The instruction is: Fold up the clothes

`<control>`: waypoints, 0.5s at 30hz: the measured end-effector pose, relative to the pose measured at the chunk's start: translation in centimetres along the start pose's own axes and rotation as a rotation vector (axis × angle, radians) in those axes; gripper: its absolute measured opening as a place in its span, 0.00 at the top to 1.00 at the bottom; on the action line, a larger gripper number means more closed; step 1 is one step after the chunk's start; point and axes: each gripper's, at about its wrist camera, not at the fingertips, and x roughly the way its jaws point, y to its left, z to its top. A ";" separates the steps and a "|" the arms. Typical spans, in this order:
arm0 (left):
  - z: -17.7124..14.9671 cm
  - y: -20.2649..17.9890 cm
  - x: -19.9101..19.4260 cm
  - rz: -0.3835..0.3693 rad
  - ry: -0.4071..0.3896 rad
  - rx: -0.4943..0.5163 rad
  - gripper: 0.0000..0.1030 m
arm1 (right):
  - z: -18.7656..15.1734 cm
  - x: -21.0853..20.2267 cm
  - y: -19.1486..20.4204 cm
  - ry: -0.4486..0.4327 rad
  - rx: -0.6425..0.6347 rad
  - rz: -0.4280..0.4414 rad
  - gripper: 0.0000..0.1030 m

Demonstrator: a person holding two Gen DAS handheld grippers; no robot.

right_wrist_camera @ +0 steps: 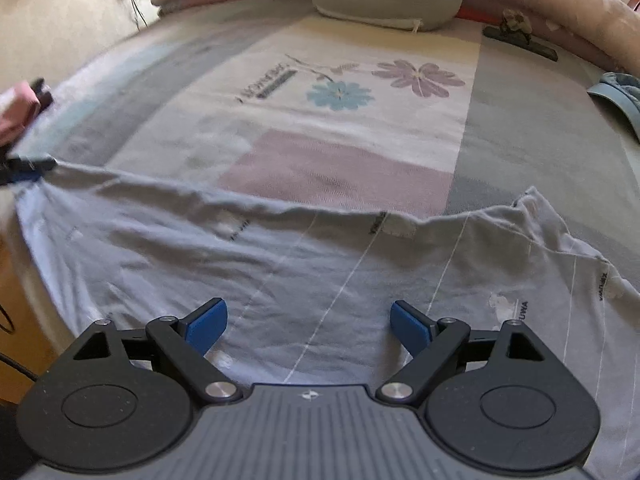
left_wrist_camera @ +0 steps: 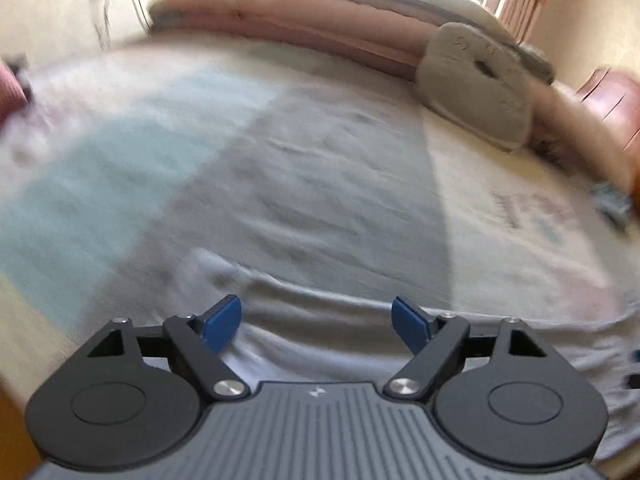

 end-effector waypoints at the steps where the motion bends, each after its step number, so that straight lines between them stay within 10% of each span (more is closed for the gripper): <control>1: 0.2 0.1 -0.2 -0.016 -0.003 0.000 0.20 | 0.0 0.2 0.2 0.006 -0.008 -0.013 0.07; 5: -0.1 0.5 0.0 -0.075 0.010 0.001 0.17 | -0.3 0.5 0.8 0.016 -0.024 -0.036 0.00; 10: -1.1 0.8 0.6 0.143 0.049 0.033 0.19 | -0.3 0.9 1.2 0.018 -0.037 -0.060 0.00; 15: -0.8 -1.8 -1.0 0.016 0.001 0.065 0.18 | -0.1 0.6 1.3 0.019 -0.048 -0.077 0.00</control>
